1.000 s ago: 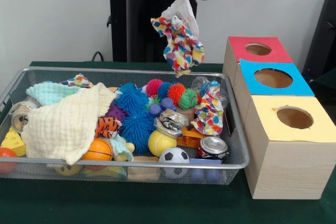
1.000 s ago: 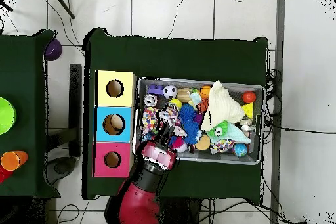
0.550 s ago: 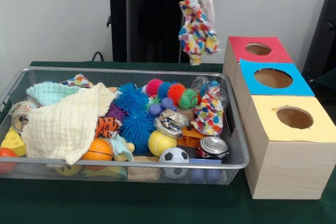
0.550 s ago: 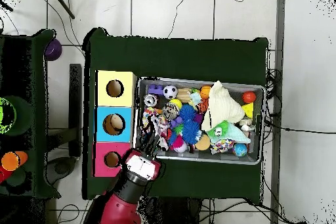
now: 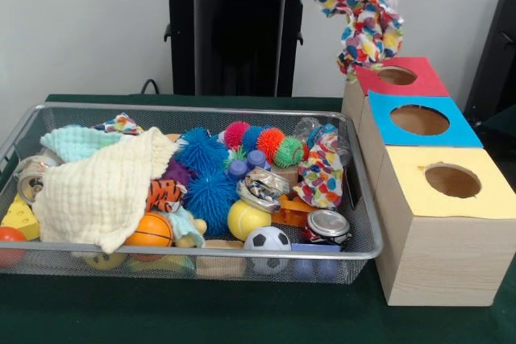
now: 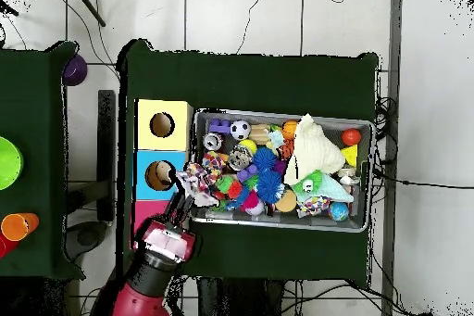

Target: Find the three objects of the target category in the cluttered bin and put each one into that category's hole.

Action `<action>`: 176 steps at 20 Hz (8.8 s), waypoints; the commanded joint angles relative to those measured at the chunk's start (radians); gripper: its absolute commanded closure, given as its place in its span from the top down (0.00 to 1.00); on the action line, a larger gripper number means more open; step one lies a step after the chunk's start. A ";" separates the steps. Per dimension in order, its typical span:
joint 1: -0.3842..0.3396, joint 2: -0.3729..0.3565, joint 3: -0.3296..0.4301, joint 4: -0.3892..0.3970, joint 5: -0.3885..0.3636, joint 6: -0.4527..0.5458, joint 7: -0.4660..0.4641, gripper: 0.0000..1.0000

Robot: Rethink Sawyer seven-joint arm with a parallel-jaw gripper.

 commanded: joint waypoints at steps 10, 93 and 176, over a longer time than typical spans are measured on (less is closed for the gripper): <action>0.114 0.242 0.071 -0.161 0.450 0.252 -0.215 0.00; -0.006 0.113 0.675 -0.425 0.994 -0.442 -0.545 0.00; -0.139 0.114 0.456 -0.321 0.253 -0.302 -0.126 0.00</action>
